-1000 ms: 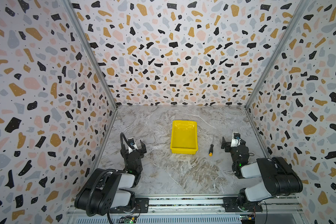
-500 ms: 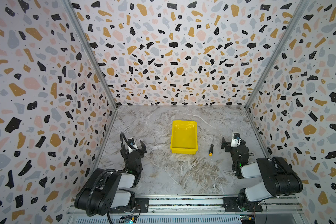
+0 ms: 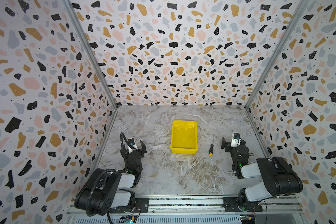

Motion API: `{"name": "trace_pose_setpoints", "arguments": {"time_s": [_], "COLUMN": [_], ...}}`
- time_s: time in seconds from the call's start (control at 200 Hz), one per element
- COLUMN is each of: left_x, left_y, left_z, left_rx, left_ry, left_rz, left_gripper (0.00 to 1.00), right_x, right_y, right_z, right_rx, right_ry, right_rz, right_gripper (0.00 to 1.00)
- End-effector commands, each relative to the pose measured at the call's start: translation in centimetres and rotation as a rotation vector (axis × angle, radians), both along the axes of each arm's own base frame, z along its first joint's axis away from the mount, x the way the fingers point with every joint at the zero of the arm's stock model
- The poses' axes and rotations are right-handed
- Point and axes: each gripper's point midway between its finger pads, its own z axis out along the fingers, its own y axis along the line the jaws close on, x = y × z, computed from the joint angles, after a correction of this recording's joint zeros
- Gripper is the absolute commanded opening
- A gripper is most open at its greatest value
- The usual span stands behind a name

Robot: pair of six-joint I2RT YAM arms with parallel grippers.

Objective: Put the screwdriver in the bin
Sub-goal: 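Move the right gripper over the screwdriver handle while the left arm lifts slightly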

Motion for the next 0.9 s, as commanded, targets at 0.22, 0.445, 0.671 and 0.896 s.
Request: {"name": "trace_pose_setpoints", "arguments": {"time_s": [0.22,0.445,0.671,0.896], "left_x": [3.7,1.0,-1.0,-0.8], "left_y": [-2.6,-6.4,-7.5,-7.3], "left_z": [5.5,4.2,-0.8,-1.0], "left_rx": [-0.052,-0.279,-0.352,-0.356], "left_ry": [0.147,0.361,0.466,0.472], "left_rz": [-0.073,-0.191,-0.245,-0.231], "left_gripper": [1.0,1.0,1.0,1.0], "right_x": [-2.0,-5.4,-7.9,-8.3], "right_y": [0.4,2.4,2.9,3.6], "right_z": [6.6,6.0,-0.7,0.6], "right_rx": [-0.042,0.324,0.429,0.423], "right_ry": [-0.043,0.295,0.429,0.333], "right_rz": [-0.116,-0.155,-0.094,-0.05], "right_gripper": [0.99,0.99,0.99,0.99]}}
